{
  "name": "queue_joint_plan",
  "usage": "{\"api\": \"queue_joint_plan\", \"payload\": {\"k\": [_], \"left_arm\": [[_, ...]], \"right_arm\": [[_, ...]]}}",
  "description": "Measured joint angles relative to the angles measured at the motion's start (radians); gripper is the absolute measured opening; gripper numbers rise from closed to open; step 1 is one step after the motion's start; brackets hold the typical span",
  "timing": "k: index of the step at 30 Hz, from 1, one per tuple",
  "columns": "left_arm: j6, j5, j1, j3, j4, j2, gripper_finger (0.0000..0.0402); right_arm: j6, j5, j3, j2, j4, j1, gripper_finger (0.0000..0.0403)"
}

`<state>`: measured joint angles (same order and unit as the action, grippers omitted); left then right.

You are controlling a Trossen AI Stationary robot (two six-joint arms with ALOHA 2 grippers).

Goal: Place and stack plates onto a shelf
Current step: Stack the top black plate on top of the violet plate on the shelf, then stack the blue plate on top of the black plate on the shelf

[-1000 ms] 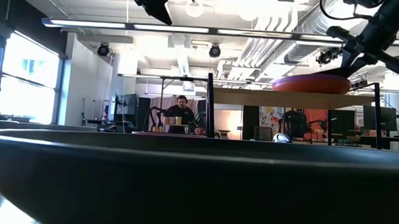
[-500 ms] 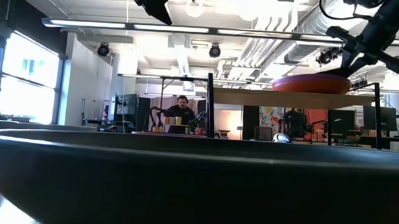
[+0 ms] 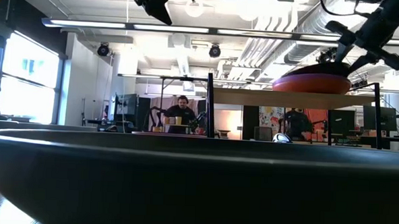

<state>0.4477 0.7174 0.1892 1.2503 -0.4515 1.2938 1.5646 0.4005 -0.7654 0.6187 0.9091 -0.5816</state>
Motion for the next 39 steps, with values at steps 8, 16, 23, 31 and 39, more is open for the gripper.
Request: {"api": "queue_joint_plan", "payload": {"k": [8,16,23,31,39], "left_arm": [[0.0,-0.002,0.0,0.0,0.0,0.0,0.0108],[0.0,-0.001,0.0,0.0,0.0,0.0,0.0108],[0.0,-0.001,0.0,0.0,0.0,0.0,0.0108],[-0.005,0.003,0.0,0.0,-0.004,0.0,0.0108],[-0.128,-0.062,0.039,0.0,-0.167,0.0,0.0108]], "right_arm": [[-0.047,-0.031,-0.071,-0.024,0.077,0.0,0.0114],[-0.046,-0.072,-0.092,-0.025,0.124,0.0,0.0115],[-0.047,-0.125,-0.092,-0.025,0.144,0.0,0.0115],[-0.105,-0.219,-0.092,-0.025,0.132,0.0,0.0115],[-0.29,-0.351,-0.092,-0.025,-0.133,0.0,0.0115]]}}
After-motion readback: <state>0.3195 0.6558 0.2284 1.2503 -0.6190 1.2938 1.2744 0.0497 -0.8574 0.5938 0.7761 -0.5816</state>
